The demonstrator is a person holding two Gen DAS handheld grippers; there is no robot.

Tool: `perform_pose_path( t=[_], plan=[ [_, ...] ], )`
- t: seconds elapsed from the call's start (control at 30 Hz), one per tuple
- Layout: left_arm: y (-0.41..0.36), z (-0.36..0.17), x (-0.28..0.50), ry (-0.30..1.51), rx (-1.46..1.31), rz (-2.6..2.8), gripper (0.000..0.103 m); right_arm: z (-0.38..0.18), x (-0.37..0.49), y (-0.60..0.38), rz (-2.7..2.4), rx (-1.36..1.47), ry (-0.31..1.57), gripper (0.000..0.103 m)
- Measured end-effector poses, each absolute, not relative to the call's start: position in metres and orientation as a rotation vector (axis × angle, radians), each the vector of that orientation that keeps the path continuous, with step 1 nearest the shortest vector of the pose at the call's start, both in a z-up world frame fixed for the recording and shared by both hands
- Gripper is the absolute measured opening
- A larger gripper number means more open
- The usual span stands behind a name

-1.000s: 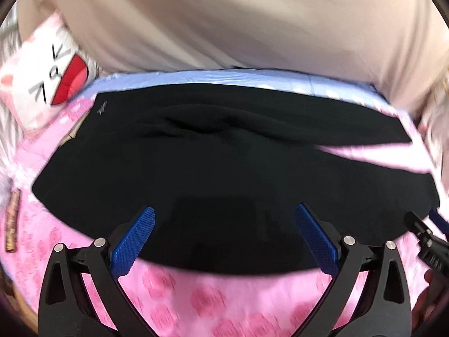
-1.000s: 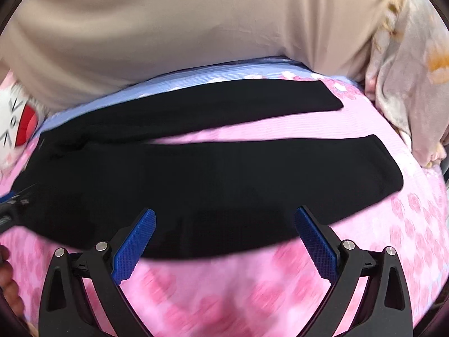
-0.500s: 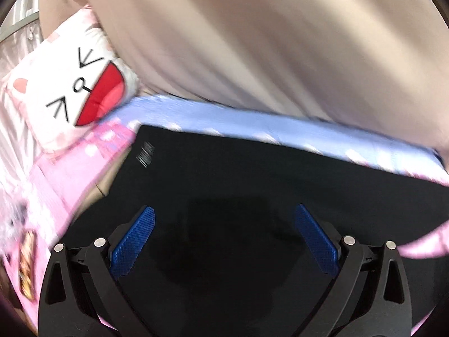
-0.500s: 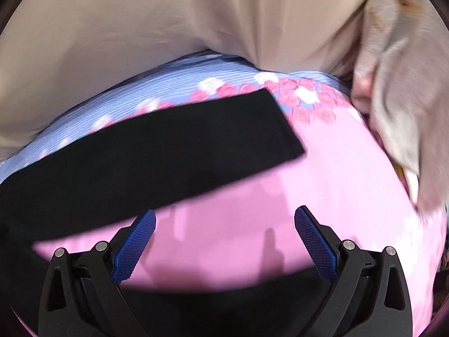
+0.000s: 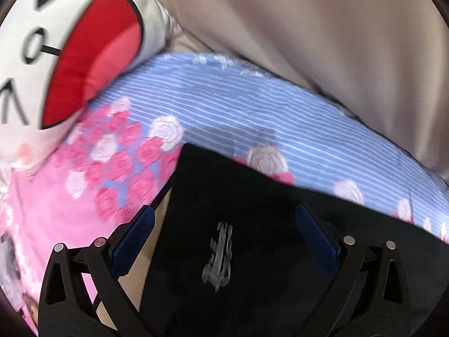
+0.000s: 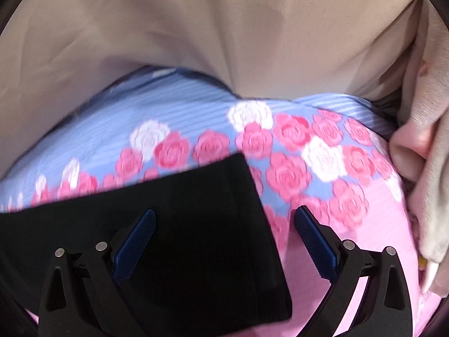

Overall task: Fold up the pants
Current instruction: 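Lower both grippers onto the black pants leg ends and close them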

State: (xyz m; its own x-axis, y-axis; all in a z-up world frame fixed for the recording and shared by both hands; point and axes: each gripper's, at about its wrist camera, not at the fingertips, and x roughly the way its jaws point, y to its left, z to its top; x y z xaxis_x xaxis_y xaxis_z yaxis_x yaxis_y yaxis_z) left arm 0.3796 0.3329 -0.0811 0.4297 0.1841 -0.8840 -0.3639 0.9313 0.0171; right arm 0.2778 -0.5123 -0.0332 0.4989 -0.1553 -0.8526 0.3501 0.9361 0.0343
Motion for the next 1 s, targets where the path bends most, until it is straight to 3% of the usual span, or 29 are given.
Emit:
perform_pose_path(
  t=[0.07, 0.1, 0.13, 0.17, 0.2, 0.23, 0.27, 0.3, 0.53, 0.73, 0.87, 1.0],
  plan=[
    [0.336, -0.092, 0.39, 1.084, -0.212, 0.332, 0.098, -0.034, 0.288, -0.517, -0.301, 0.23, 1.005, 0.098],
    [0.334, -0.091, 0.391, 1.061, -0.205, 0.34, 0.089, -0.034, 0.291, -0.517, -0.296, 0.23, 0.997, 0.097],
    [0.333, -0.09, 0.391, 1.047, -0.198, 0.346, 0.081, -0.033, 0.293, -0.517, -0.279, 0.23, 0.983, 0.078],
    [0.33, -0.087, 0.39, 1.039, -0.202, 0.327, 0.066, -0.032, 0.296, -0.513, -0.244, 0.215, 0.964, 0.061],
    [0.329, -0.084, 0.389, 1.041, -0.215, 0.312, 0.044, -0.032, 0.303, -0.512, -0.227, 0.21, 0.966, 0.043],
    [0.328, -0.081, 0.387, 1.052, -0.252, 0.284, 0.036, -0.03, 0.304, -0.51, -0.21, 0.218, 0.961, 0.01],
    [0.327, -0.077, 0.384, 1.058, -0.275, 0.278, 0.024, -0.028, 0.304, -0.509, -0.158, 0.269, 0.959, 0.011],
    [0.324, -0.071, 0.379, 1.056, -0.278, 0.273, 0.02, -0.023, 0.302, -0.507, -0.166, 0.268, 0.939, 0.011],
    [0.305, 0.009, 0.31, 0.885, -0.252, 0.204, 0.018, 0.04, 0.252, -0.495, -0.118, 0.238, 0.765, 0.011],
    [0.286, 0.076, 0.179, 0.759, -0.19, 0.051, 0.018, 0.099, 0.142, -0.474, -0.034, 0.188, 0.647, 0.011],
    [0.285, 0.066, 0.106, 0.772, -0.147, 0.023, 0.018, 0.091, 0.065, -0.465, -0.023, 0.135, 0.649, 0.011],
    [0.306, 0.011, 0.064, 0.879, -0.162, 0.067, 0.019, 0.039, 0.026, -0.47, -0.031, 0.151, 0.753, 0.012]
  ],
)
